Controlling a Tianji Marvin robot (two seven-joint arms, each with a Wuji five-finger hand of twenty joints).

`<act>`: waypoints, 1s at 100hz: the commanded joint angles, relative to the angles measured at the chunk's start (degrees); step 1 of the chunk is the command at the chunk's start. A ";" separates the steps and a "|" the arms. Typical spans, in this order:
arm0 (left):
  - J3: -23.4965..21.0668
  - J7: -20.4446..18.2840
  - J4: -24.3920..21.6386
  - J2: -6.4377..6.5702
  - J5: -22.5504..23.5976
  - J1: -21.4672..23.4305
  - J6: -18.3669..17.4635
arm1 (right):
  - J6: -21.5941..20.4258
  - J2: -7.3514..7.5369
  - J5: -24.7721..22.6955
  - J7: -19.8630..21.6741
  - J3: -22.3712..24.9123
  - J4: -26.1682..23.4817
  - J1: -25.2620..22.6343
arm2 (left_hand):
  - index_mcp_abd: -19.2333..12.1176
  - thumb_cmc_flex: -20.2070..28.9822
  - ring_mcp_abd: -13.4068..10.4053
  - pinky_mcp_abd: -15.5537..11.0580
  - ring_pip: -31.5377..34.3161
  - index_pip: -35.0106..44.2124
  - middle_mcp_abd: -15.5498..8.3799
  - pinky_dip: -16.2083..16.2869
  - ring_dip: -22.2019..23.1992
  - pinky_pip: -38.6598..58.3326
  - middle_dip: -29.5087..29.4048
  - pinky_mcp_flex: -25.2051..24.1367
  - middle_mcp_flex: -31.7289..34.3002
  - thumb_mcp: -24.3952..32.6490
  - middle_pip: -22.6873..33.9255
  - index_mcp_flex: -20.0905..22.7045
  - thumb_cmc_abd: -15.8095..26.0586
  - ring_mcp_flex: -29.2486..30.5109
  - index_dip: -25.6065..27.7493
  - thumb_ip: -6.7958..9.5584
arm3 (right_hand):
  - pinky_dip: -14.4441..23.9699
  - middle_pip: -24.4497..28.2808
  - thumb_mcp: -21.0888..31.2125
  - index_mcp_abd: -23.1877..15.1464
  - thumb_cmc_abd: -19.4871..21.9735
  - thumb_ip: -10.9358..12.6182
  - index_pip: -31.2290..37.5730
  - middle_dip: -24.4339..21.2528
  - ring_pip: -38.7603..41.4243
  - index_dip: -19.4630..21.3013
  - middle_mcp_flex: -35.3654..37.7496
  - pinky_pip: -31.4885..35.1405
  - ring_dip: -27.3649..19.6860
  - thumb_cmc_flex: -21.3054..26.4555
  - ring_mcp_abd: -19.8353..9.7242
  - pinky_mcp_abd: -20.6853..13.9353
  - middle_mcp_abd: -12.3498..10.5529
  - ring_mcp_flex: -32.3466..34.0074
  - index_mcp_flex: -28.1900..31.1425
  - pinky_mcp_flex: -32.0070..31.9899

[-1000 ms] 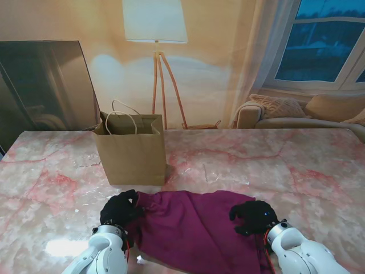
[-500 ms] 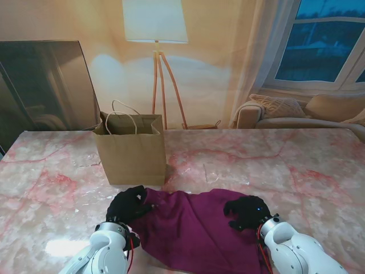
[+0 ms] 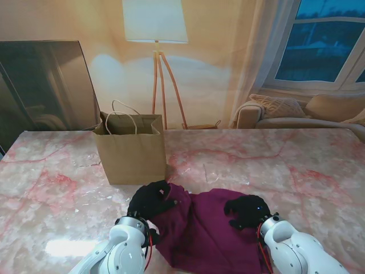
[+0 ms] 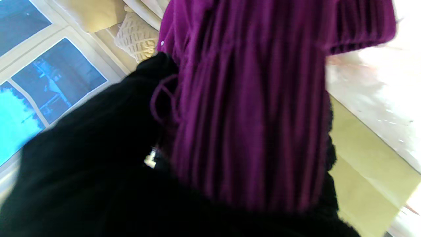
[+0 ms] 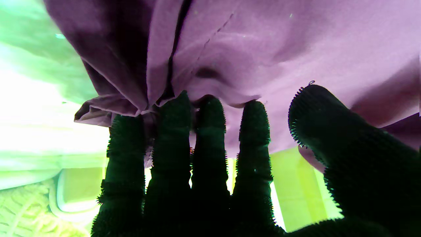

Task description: Fold the socks and the shorts into the kraft paper bag

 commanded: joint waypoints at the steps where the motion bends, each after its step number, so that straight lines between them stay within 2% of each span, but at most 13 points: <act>1: 0.70 -0.23 -0.24 -1.26 -1.42 -1.69 0.46 | -0.11 0.06 -0.26 0.77 -0.96 1.61 -0.80 | -3.34 2.89 -1.79 -2.25 0.94 1.46 -0.04 -0.73 -0.32 2.24 0.66 1.48 2.28 2.85 1.66 2.33 0.37 3.30 0.00 -0.24 | 2.30 -0.34 1.69 -0.77 -1.23 -2.06 -0.12 0.15 -6.71 0.04 -1.70 -0.21 -3.98 0.12 0.51 -1.12 -0.68 -1.14 -2.85 -0.87; 17: 3.47 -0.26 1.32 -2.30 -3.85 -5.65 1.93 | -0.59 0.23 -0.63 0.98 -1.70 2.38 -0.19 | -3.35 2.98 -1.76 -2.10 0.77 1.47 -0.10 -0.95 -0.44 2.28 0.71 1.16 2.27 2.73 1.62 2.33 0.34 3.23 0.00 -0.25 | 2.77 -1.41 2.41 -0.15 -3.20 -2.25 -1.05 -0.20 -7.21 -0.54 -3.95 0.07 -4.22 0.00 0.44 -1.56 -0.65 -2.15 -5.02 -0.89; 42: 6.95 -0.76 4.44 -3.56 -5.68 -11.24 3.81 | 0.75 -0.05 1.23 0.22 -4.75 4.01 1.91 | -3.35 3.02 -1.82 -2.27 0.64 1.47 -0.29 -1.16 -0.54 2.37 0.72 1.15 2.26 2.59 1.54 2.33 0.28 3.22 0.00 -0.28 | 3.26 -1.66 2.46 0.54 -2.78 -2.39 -1.03 -0.25 -7.14 -1.07 -4.48 0.36 -4.33 -0.11 0.84 -1.68 -0.17 -1.80 -5.69 -0.25; 75: 9.38 -1.55 7.88 -4.88 -9.16 -15.81 4.89 | 2.34 -0.77 4.77 -2.03 -10.92 7.25 6.52 | -3.33 2.89 -1.63 -2.14 0.53 1.45 -0.33 -1.43 -0.59 2.23 0.87 0.60 2.27 2.78 1.54 2.31 0.38 2.97 -0.02 -0.13 | 3.63 -1.86 2.16 1.12 -2.03 -2.37 -1.18 -0.28 -7.27 -1.85 -5.17 0.96 -4.59 -0.55 0.77 -2.19 0.07 -2.05 -6.59 0.36; 92: 10.81 -2.54 9.79 -5.31 -10.07 -17.96 5.69 | 1.98 -1.39 5.26 -5.17 -9.16 5.54 5.24 | -3.33 2.77 -1.48 -1.93 0.53 1.46 -0.32 -1.29 -0.56 2.48 0.97 0.22 2.27 2.97 1.55 2.31 0.30 2.86 -0.04 -0.13 | 3.69 -2.00 2.05 1.77 -1.33 -2.46 -1.49 -0.25 -8.10 -2.28 -6.61 0.39 -5.10 -1.63 0.40 -2.80 0.20 -3.63 -7.82 -1.37; 100: 11.16 -2.46 10.14 -5.50 -10.23 -18.29 5.74 | 0.65 -1.60 5.54 -5.71 -6.71 3.34 3.56 | -3.33 2.78 -1.39 -1.92 0.52 1.46 -0.36 -1.23 -0.54 2.57 1.00 0.19 2.25 3.03 1.54 2.31 0.30 2.80 -0.05 -0.14 | 3.80 -1.99 1.45 1.90 1.32 -2.34 -1.54 -0.22 -8.23 -2.57 -7.14 0.11 -5.32 -1.97 0.09 -3.33 0.15 -4.01 -8.39 -1.62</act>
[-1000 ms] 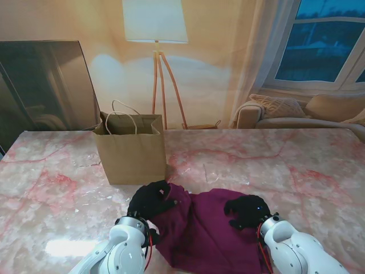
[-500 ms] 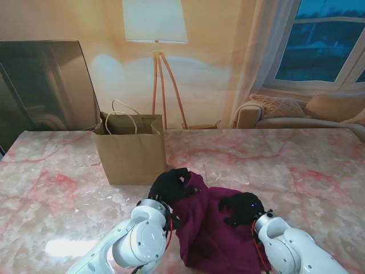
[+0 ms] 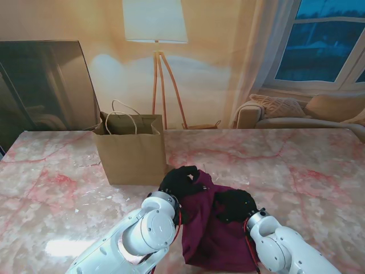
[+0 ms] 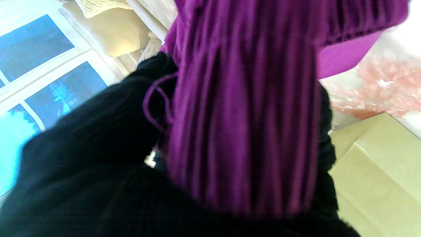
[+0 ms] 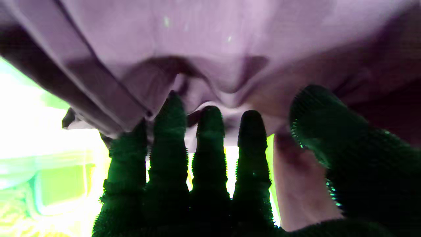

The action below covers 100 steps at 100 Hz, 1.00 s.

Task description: Fold the socks and the shorts into the kraft paper bag

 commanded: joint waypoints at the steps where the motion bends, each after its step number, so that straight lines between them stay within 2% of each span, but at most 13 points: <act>1: 0.25 -0.03 -0.07 -0.55 -0.37 -0.19 0.05 | -1.29 -0.28 0.15 0.28 1.02 -1.98 -2.61 | -3.33 2.79 -1.34 -1.62 0.51 1.47 -0.35 -0.02 -0.32 2.51 0.90 0.24 2.25 3.04 1.51 2.32 0.31 2.79 -0.05 -0.13 | 2.36 -0.36 0.76 0.39 1.38 -2.32 -0.75 -0.43 -4.11 -0.72 -1.68 0.07 -2.70 -1.73 -2.50 -1.91 0.19 -1.46 -1.88 -0.82; 26: 0.88 -0.27 0.42 -0.85 -0.53 -1.16 0.96 | -2.48 -0.64 -0.01 0.11 8.40 -8.50 -7.88 | -3.32 2.69 -1.25 -1.36 0.51 1.47 -0.39 0.07 -0.24 2.44 1.08 -0.32 2.24 3.19 1.59 2.31 0.34 2.46 -0.08 -0.25 | 2.09 -0.07 -0.58 0.36 3.36 -2.11 -0.48 -0.33 -4.34 -1.02 -1.44 -1.38 -3.18 -2.17 -2.58 -2.22 0.21 -2.06 -1.42 -1.58; 41: 1.60 -0.52 1.56 -1.21 -1.20 -2.15 1.31 | -2.23 -0.74 -0.11 0.09 11.43 -9.61 -9.58 | -3.32 2.66 -1.23 -1.24 0.53 1.47 -0.31 0.26 -0.19 2.70 1.14 -0.38 2.16 3.27 1.57 2.31 0.35 2.44 -0.09 -0.32 | 2.07 -0.21 -0.99 0.22 3.36 -1.95 -0.58 -0.45 -4.12 -1.16 -0.80 -1.53 -3.28 -1.64 -2.50 -2.03 0.21 -1.72 -0.96 -1.16; 53: 2.64 -0.19 3.23 -1.84 -1.81 -3.25 0.86 | -2.49 -0.39 -0.99 2.15 13.24 -9.95 -10.40 | -3.32 2.68 -1.09 -1.14 0.54 1.48 -0.38 0.35 -0.12 2.67 1.18 -0.73 2.05 3.24 1.55 2.30 0.55 2.15 -0.10 -0.39 | 2.32 0.01 -0.93 0.00 3.20 -1.84 -0.31 -0.42 -3.55 -1.11 0.45 -0.89 -3.14 -1.16 -2.54 -1.93 0.16 -0.53 0.07 -0.15; 65: 3.87 0.09 5.45 -2.66 -3.19 -4.55 0.16 | -2.87 -0.03 -2.01 3.55 13.96 -9.53 -10.79 | -3.40 2.66 -1.04 -1.05 0.61 1.32 -0.36 0.53 0.03 2.76 1.17 -0.93 1.91 3.04 1.55 2.15 0.78 1.75 -0.16 -0.49 | 2.38 -0.16 -1.67 -0.39 6.13 -1.65 -0.21 -0.55 -3.33 -1.07 1.23 -0.51 -3.08 -1.36 -2.55 -1.91 0.06 0.05 0.63 0.27; 90: 7.02 1.26 11.19 -5.16 -5.78 -7.86 -1.36 | -3.79 0.39 -1.85 4.68 12.98 -5.42 -9.39 | -3.36 2.34 -1.01 -1.02 0.44 0.84 -0.15 0.64 0.08 2.38 0.88 -1.49 1.46 2.64 1.68 1.59 1.68 1.12 -0.25 -0.48 | 2.30 -0.12 -1.72 -0.58 6.96 -1.19 0.05 -0.55 -3.28 -0.86 1.93 -0.35 -3.05 -0.46 -2.53 -1.86 -0.09 0.43 1.37 0.50; 100: 8.59 0.82 13.26 -5.98 -6.67 -9.38 -2.09 | -3.38 0.44 -1.58 5.06 12.53 -4.68 -8.99 | -2.93 1.62 -1.03 -0.80 0.16 0.14 -0.08 0.79 0.08 2.03 0.69 -2.22 0.74 2.10 2.04 0.61 2.85 0.21 -0.43 -0.68 | 2.34 -0.08 -2.57 -0.67 9.06 -1.22 -0.05 -0.53 -3.09 -0.85 2.23 -0.07 -2.96 -1.83 -2.20 -1.59 0.08 0.72 1.55 0.61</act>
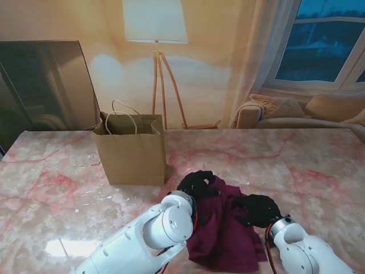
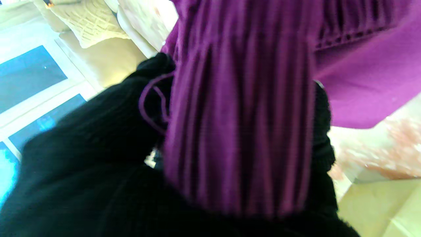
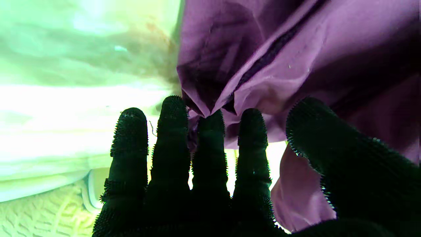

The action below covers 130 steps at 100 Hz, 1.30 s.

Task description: Fold the socks and the shorts into the kraft paper bag

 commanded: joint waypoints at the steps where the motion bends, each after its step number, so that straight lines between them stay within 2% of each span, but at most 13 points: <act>1: 0.81 -0.79 0.49 -1.22 -0.27 -0.90 -0.51 | 0.37 0.13 -0.11 0.47 -0.45 0.29 -0.25 | -2.87 1.52 -1.05 -0.82 0.17 0.07 -0.08 0.85 0.08 1.58 0.26 -0.30 0.70 2.07 2.09 0.60 2.76 0.20 -0.47 -0.68 | 2.35 -0.07 -0.97 -0.67 1.73 -1.21 -0.03 -0.52 0.36 -0.03 1.59 0.82 -0.97 -1.06 -0.93 -0.78 0.08 1.40 0.45 0.44; 10: 1.91 -1.18 1.73 -2.03 -1.54 -1.93 -0.39 | 0.62 0.17 0.08 0.64 -0.92 1.05 0.32 | -1.66 0.81 -0.85 -0.77 0.08 -0.70 0.35 1.06 -0.01 1.37 -0.43 -0.50 -0.32 1.86 2.83 -0.35 4.23 -0.21 -1.11 -0.48 | 2.44 0.04 -1.11 -0.60 1.75 -1.11 0.03 -0.48 0.58 0.04 1.93 1.17 -0.85 -0.88 -0.87 -0.54 0.18 1.67 0.88 0.54; 22: 3.33 -5.33 2.46 -1.68 -3.32 -3.77 0.11 | 0.75 0.19 0.18 0.35 -1.90 2.26 1.21 | 0.67 0.07 -0.13 -0.45 -1.67 -3.35 1.70 2.23 -0.02 -1.12 -3.99 -3.75 -5.38 -1.82 5.33 -4.65 6.64 -3.62 -4.17 -0.43 | 2.40 0.01 -1.13 -0.68 1.79 -1.05 -0.07 -0.50 0.61 0.10 1.97 1.33 -0.81 -1.04 -0.85 -0.51 0.12 1.69 0.97 0.47; 29: 3.41 -5.19 3.44 -2.16 -4.75 -3.98 -0.42 | 1.15 0.15 0.64 0.38 -2.43 2.79 1.59 | 3.26 -0.18 1.26 0.73 -3.67 -6.26 3.82 3.49 -0.36 -3.33 -11.50 -6.25 -9.25 -5.56 7.22 -7.44 6.79 -5.97 -8.58 -0.27 | 2.35 -0.11 -1.44 -0.71 2.44 -1.10 -0.23 -0.54 0.59 0.11 1.75 1.36 -0.78 -1.59 -0.70 -0.46 0.16 1.59 0.80 0.32; 38: 3.53 -6.35 3.11 -1.94 -6.24 -4.04 -1.29 | 2.26 -0.13 1.57 -0.72 -2.98 3.58 1.94 | 11.49 -4.08 3.90 2.64 -9.61 -20.41 7.15 4.51 -1.15 -9.87 -15.73 -15.42 -18.53 -9.39 4.55 -13.81 11.37 -14.89 -20.96 1.41 | 2.39 -0.08 -1.41 -0.58 2.42 -1.03 -0.30 -0.52 0.66 0.16 1.76 1.62 -0.71 -1.39 -0.58 -0.33 0.21 1.64 0.89 0.43; 43: 3.58 -6.45 2.91 -1.90 -6.67 -3.92 -1.92 | 2.86 -0.31 2.19 -1.38 -3.13 3.86 2.02 | 15.46 -8.41 4.52 2.79 -11.83 -30.16 8.37 5.43 -2.09 -11.88 -17.22 -17.21 -21.25 -7.42 4.09 -14.07 14.42 -16.95 -27.35 3.87 | 2.39 -0.10 -1.38 -0.49 2.40 -1.00 -0.36 -0.52 0.65 0.18 1.73 1.68 -0.70 -1.21 -0.53 -0.19 0.25 1.60 0.90 0.37; 50: 3.53 -6.64 2.38 -1.82 -7.58 -3.64 -2.76 | 3.63 -0.51 2.64 -2.17 -3.12 4.03 2.06 | 20.05 -9.12 5.00 3.08 -13.32 -45.26 8.63 6.10 -3.72 -13.56 -18.98 -18.03 -22.77 -9.46 4.18 -13.07 15.73 -18.02 -40.60 4.40 | 2.37 -0.12 -1.35 -0.43 2.32 -0.99 -0.42 -0.53 0.64 0.19 1.63 1.74 -0.69 -1.24 -0.54 -0.17 0.36 1.58 0.93 0.35; 55: 3.44 -6.71 1.95 -1.80 -8.37 -3.40 -3.30 | 4.16 -0.66 2.93 -2.62 -2.89 3.89 1.97 | 21.81 -9.14 5.43 3.27 -14.34 -52.10 8.85 6.25 -4.72 -14.59 -20.15 -18.74 -23.62 -11.11 3.85 -12.69 16.49 -18.97 -49.25 4.67 | 2.35 -0.15 -1.36 -0.37 2.63 -0.99 -0.53 -0.53 0.58 0.18 1.54 1.74 -0.70 -1.39 -0.46 -0.18 0.45 1.45 0.81 0.27; 61: 3.29 -6.77 1.33 -1.68 -9.17 -3.01 -4.18 | 4.99 -0.83 3.02 -3.14 -2.28 3.32 1.61 | 22.81 -9.40 5.87 3.46 -15.77 -57.61 9.59 6.15 -5.44 -15.91 -21.24 -20.25 -25.94 -12.64 2.82 -13.92 17.14 -20.71 -54.63 4.89 | 2.32 -0.21 -1.32 -0.27 2.86 -0.95 -0.67 -0.55 0.54 0.17 1.36 1.75 -0.71 -1.33 -0.38 -0.21 0.49 1.37 0.60 0.20; 83: 2.30 -7.29 -1.19 -0.65 -13.02 -0.93 -10.18 | 7.37 -1.27 1.76 -4.05 3.24 -2.04 -1.87 | 22.39 -9.88 6.60 3.65 -20.66 -61.57 10.25 5.06 -7.84 -20.53 -23.21 -25.76 -31.03 -15.43 0.21 -14.55 18.91 -27.19 -58.17 5.01 | 2.20 -0.23 -1.14 -0.13 4.09 -0.73 -0.98 -0.54 0.44 0.17 1.09 1.75 -0.72 -1.01 -0.19 -0.25 0.72 1.12 0.48 0.10; 91: 2.15 -8.24 -2.21 0.09 -13.44 -0.21 -11.68 | 7.75 -1.46 1.36 -4.55 5.16 -4.02 -3.28 | 21.69 -9.64 7.71 4.70 -22.24 -62.29 10.34 4.78 -8.30 -22.94 -23.55 -28.71 -32.47 -18.50 -0.63 -14.38 20.57 -29.91 -58.38 5.05 | 2.12 -0.20 -1.12 0.00 7.65 -0.16 -1.19 -0.54 0.54 0.19 1.27 1.69 -0.64 -2.15 0.04 -0.06 0.81 1.12 0.68 -0.03; 119: -0.24 -6.92 -6.60 2.24 -9.77 4.06 -13.45 | 6.83 -1.96 0.29 -6.55 8.78 -10.09 -7.64 | 19.79 -9.84 7.96 4.50 -24.89 -62.37 10.80 4.08 -9.12 -26.02 -24.03 -31.95 -34.51 -22.30 -2.64 -12.22 23.21 -33.60 -57.77 5.49 | 1.81 -0.29 0.93 0.30 8.79 0.62 -1.65 -0.60 0.50 0.24 1.51 1.36 -0.60 -1.89 0.15 -0.32 1.07 1.14 1.22 0.03; 130: -2.40 -5.77 -9.34 3.48 -6.98 6.88 -13.62 | 5.19 -2.16 0.96 -7.25 8.83 -11.67 -8.48 | 19.95 -9.21 8.00 4.35 -24.94 -61.97 11.02 3.84 -9.14 -26.61 -23.95 -32.02 -34.23 -22.06 -2.72 -11.10 24.01 -33.65 -57.53 5.58 | 1.13 0.20 1.14 0.35 9.98 0.32 -1.35 -0.39 0.65 0.53 1.92 0.70 -0.64 1.23 0.35 -1.30 1.33 1.69 1.83 1.63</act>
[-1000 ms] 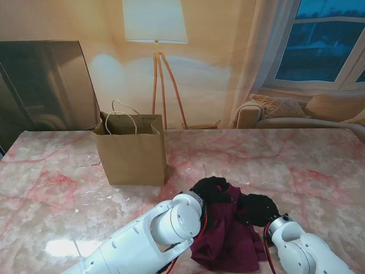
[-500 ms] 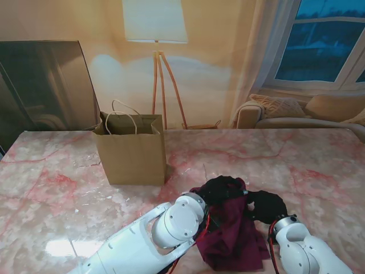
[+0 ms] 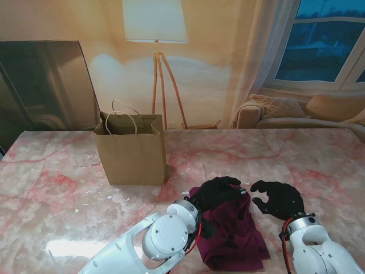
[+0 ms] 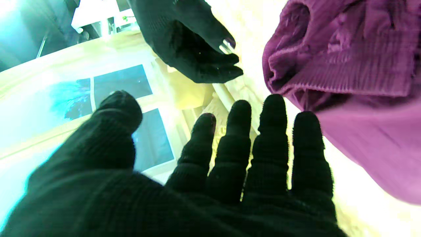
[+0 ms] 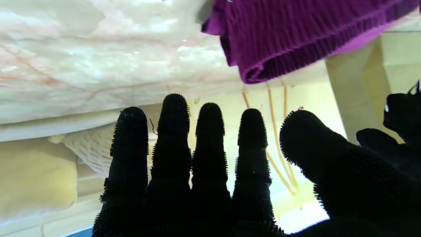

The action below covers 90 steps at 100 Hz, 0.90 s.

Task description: Fold the socks and the shorts into the kraft paper bag

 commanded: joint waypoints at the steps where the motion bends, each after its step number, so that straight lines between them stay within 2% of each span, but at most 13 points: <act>1: -0.98 1.01 -1.71 1.35 1.69 1.75 -0.15 | -1.37 -0.49 0.44 -0.65 -0.49 -1.24 -0.67 | -0.92 -0.15 0.44 -0.40 -0.54 -0.41 1.03 -0.42 -0.37 -0.18 -0.65 -0.38 -0.74 -1.20 -1.09 2.13 1.21 -1.32 0.51 3.00 | 1.09 0.40 1.85 0.35 2.29 0.35 -0.59 -0.35 -1.38 0.56 0.82 0.65 -0.72 2.12 0.93 -1.32 0.93 1.11 1.73 0.97; 7: -2.37 1.43 -3.20 2.28 4.42 3.51 0.00 | -2.39 -0.57 0.90 -1.00 -0.89 -1.77 -0.74 | -1.07 0.61 0.38 -0.42 -0.23 0.42 0.69 -0.33 -0.24 0.00 -0.50 -0.10 0.08 -0.59 -0.86 3.85 1.73 -0.82 0.87 3.19 | 0.32 0.78 1.07 -0.04 2.36 -3.73 1.09 -0.24 -1.36 -2.50 1.43 0.15 -1.16 7.29 0.89 -1.77 0.97 1.60 1.87 1.70; 11: -3.25 1.61 -3.97 2.92 6.62 4.61 0.20 | -3.07 -0.59 1.14 -1.14 -1.31 -1.98 -0.63 | -1.27 1.58 0.23 -0.48 -0.01 1.39 0.65 -0.24 -0.16 0.20 -0.37 0.12 0.84 0.19 -0.66 5.68 1.99 -0.46 1.29 3.39 | -0.31 0.94 0.88 -0.25 2.29 -5.10 2.83 -0.21 -1.52 -4.40 1.86 -0.38 -1.57 9.97 0.74 -2.09 1.00 1.85 1.93 2.09; 19: -4.74 2.01 -4.68 3.96 10.50 6.47 0.37 | -4.11 -0.50 1.41 -0.83 -2.61 -2.24 -0.06 | -1.37 3.87 -0.19 -1.19 -0.06 3.29 0.29 -0.18 -0.32 0.26 -0.01 0.36 2.46 4.11 -0.84 7.75 1.92 -0.20 2.39 3.41 | -1.48 1.02 0.42 -0.46 2.47 -5.72 4.54 -0.20 -1.70 -6.08 2.15 -1.32 -2.11 12.72 0.50 -2.84 1.17 2.09 1.79 2.85; 29: -5.79 3.21 -3.87 4.23 12.93 7.81 0.90 | -4.72 -0.44 2.10 -0.44 -5.18 -1.90 1.48 | 1.99 8.80 -0.05 -3.47 -0.18 0.33 1.42 -1.32 -0.79 -1.84 0.34 0.65 2.32 8.27 -0.98 7.59 3.25 -0.72 -0.20 2.53 | -2.79 1.08 0.22 -0.40 2.29 -5.78 5.43 -0.18 -2.02 -6.82 2.19 -2.36 -2.70 13.16 0.25 -3.46 1.09 1.99 1.69 3.29; 34: -5.88 4.78 -2.61 3.90 14.07 8.00 1.60 | -5.00 -0.46 2.92 -0.30 -6.81 -1.44 2.52 | 2.63 12.01 0.18 -3.79 -0.33 -0.09 1.97 -1.75 -0.97 -2.80 0.39 -0.29 2.05 10.18 -0.95 7.84 2.97 -1.66 -0.92 2.58 | -3.54 0.71 0.67 -0.08 2.21 -5.50 5.37 -0.32 -2.76 -7.26 1.60 -3.12 -3.32 12.80 0.12 -3.34 1.08 1.07 1.57 2.66; 36: -5.85 5.23 -1.92 3.85 14.77 7.94 1.65 | -5.14 -0.45 3.12 -0.23 -7.46 -1.26 2.95 | 2.32 12.51 0.03 -3.82 -0.08 0.31 1.68 -1.90 -1.16 -3.09 0.38 -0.35 2.46 11.93 -0.76 8.41 2.63 -1.77 -1.32 2.02 | -3.66 0.64 0.81 -0.04 2.24 -5.42 5.32 -0.34 -2.92 -7.32 1.41 -3.29 -3.44 12.89 0.03 -3.37 1.03 0.86 1.48 2.45; 48: -5.18 5.46 2.10 4.14 17.47 7.04 0.24 | -5.68 -0.06 2.74 1.40 -10.79 -0.87 5.07 | -1.73 13.16 -1.13 -3.28 -1.81 3.62 -1.13 -2.87 -2.30 -5.61 0.04 -4.04 3.47 16.67 -0.89 9.86 1.55 -5.99 -0.40 2.22 | -4.35 0.42 1.04 -0.08 2.80 -4.90 5.14 -0.36 -3.70 -7.44 0.42 -4.16 -4.21 12.91 -0.68 -3.72 0.60 -0.31 0.84 1.55; 56: -4.48 3.76 4.26 4.74 17.94 6.06 -1.90 | -5.37 0.22 2.01 2.49 -12.94 -0.38 6.55 | -3.81 13.19 -2.27 -3.27 -3.90 4.22 -3.04 -3.83 -3.00 -8.08 -0.38 -8.12 1.71 17.01 -1.94 9.51 2.07 -10.63 -0.08 2.22 | -4.18 0.35 0.81 -0.30 3.57 -4.52 4.96 -0.36 -3.84 -7.28 -0.08 -3.89 -4.74 11.11 -0.63 -2.50 0.33 -1.36 0.16 0.34; 67: -2.86 4.07 8.08 4.47 18.87 4.78 -4.05 | -4.95 0.57 1.59 3.93 -16.20 1.79 9.28 | -3.47 13.99 -2.19 -3.15 -5.59 4.02 -4.06 -3.93 -3.49 -8.54 -1.24 -9.63 -2.50 16.90 -3.67 8.32 2.19 -14.21 -0.13 2.27 | -3.76 0.21 0.63 -0.26 5.20 -3.55 4.09 -0.30 -4.68 -6.53 -1.76 -4.94 -5.31 9.02 -0.80 -1.12 -0.04 -4.58 -0.95 -3.36; 79: -0.32 3.96 11.31 4.45 20.98 3.01 -5.49 | -4.91 0.89 2.63 6.27 -19.06 4.43 11.89 | -4.15 14.86 -2.49 -3.26 -6.12 3.67 -4.91 -2.81 -3.44 -7.86 -2.02 -10.24 -3.98 17.01 -3.58 7.97 2.45 -15.19 -0.62 1.96 | -1.69 0.53 -0.17 -0.10 7.23 -2.16 2.80 -0.13 -4.49 -5.15 -2.42 -4.89 -5.08 6.83 0.73 0.65 0.17 -6.95 -1.61 -6.08; 84: 1.29 3.19 12.66 4.65 22.62 1.86 -5.69 | -4.59 1.14 2.49 7.71 -19.74 4.93 12.49 | -4.19 15.37 -2.82 -3.45 -6.09 3.74 -4.98 -2.00 -3.30 -7.31 -2.37 -9.99 -4.64 16.94 -3.54 8.08 2.58 -14.98 -0.81 1.83 | 0.51 0.74 -1.00 -0.08 9.11 0.23 1.04 -0.07 -4.39 -3.18 -2.45 -5.01 -4.52 4.93 1.47 0.91 0.24 -8.08 -2.62 -6.81; 90: 3.54 2.43 14.52 4.96 25.43 0.14 -6.12 | -4.24 1.36 2.01 8.53 -20.37 5.61 12.97 | -4.58 14.85 -3.21 -3.82 -5.68 4.16 -5.42 0.10 -2.83 -5.74 -2.78 -9.18 -5.53 18.16 -3.30 8.03 2.24 -14.28 -1.01 2.02 | 1.47 0.47 -1.44 -0.44 9.95 1.09 0.28 -0.17 -4.98 -1.97 -3.10 -5.16 -4.45 2.93 2.83 1.76 0.31 -9.90 -3.56 -7.99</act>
